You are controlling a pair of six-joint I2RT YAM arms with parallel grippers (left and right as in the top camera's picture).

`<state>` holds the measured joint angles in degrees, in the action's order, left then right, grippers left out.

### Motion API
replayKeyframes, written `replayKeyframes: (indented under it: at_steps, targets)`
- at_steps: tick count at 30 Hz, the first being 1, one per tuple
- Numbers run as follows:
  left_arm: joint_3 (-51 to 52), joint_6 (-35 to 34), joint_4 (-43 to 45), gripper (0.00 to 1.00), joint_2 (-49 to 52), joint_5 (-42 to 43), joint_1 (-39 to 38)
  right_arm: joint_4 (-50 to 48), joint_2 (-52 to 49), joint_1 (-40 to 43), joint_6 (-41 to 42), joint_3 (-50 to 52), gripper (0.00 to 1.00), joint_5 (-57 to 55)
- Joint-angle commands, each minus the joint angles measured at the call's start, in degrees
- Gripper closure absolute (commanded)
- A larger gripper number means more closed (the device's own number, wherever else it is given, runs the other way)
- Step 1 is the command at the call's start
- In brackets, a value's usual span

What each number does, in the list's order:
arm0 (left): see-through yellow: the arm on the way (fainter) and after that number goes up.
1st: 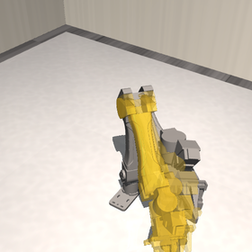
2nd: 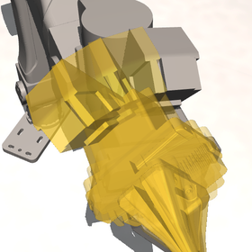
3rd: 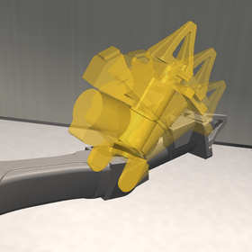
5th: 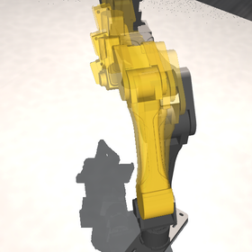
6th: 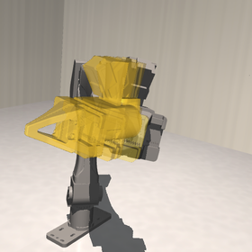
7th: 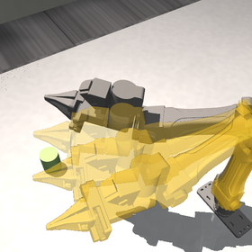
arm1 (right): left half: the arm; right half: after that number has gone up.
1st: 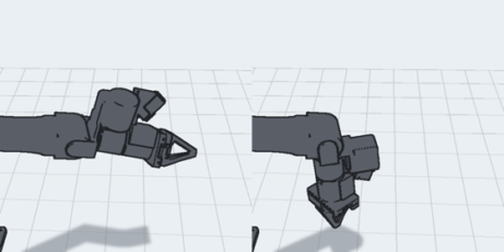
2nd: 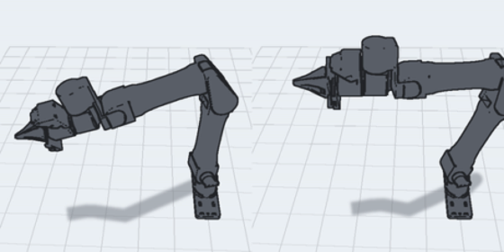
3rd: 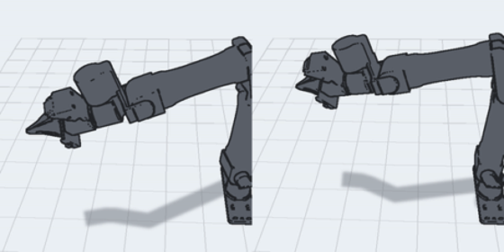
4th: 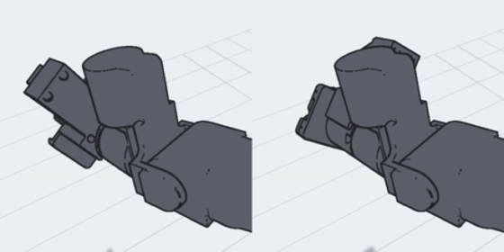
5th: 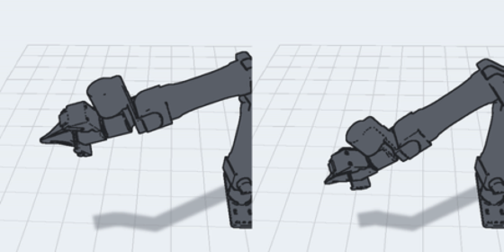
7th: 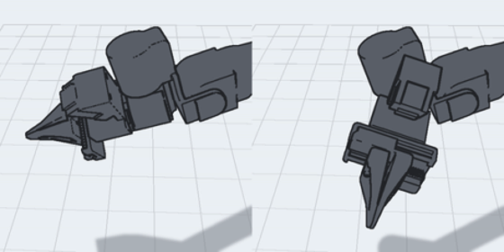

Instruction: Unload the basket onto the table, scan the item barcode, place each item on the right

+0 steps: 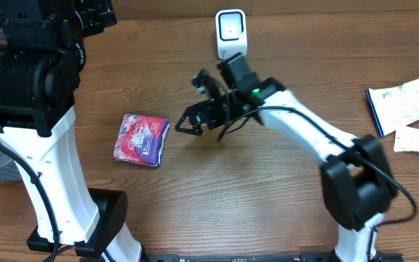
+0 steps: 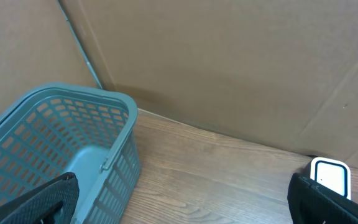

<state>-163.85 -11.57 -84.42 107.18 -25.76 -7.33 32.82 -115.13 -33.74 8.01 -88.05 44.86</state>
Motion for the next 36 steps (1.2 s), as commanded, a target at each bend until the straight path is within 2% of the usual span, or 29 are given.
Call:
replayKeyframes:
  at_steps: [1,9,19,23,36]
  targets:
    - [-0.1,0.9,0.2,0.0,0.7,-0.5,0.6,-5.9,-4.4,-1.3,0.7,-0.2,0.0,2.8]
    - [-0.1,0.9,0.2,0.0,0.7,-0.5,0.6,-18.0,-9.3,-1.9,0.7,-0.2,0.0,2.4]
    - [-0.1,0.9,0.2,0.0,0.7,-0.5,0.6,-25.9,-15.5,-2.3,1.1,-0.2,0.0,9.4]
    - [-0.1,0.9,0.2,0.0,0.7,-0.5,0.6,-29.8,-17.7,-2.3,4.5,-0.3,0.0,9.5]
    - [-0.1,0.9,0.2,0.0,0.7,-0.5,0.6,-36.6,-18.0,-4.6,4.5,-0.4,0.0,6.8]
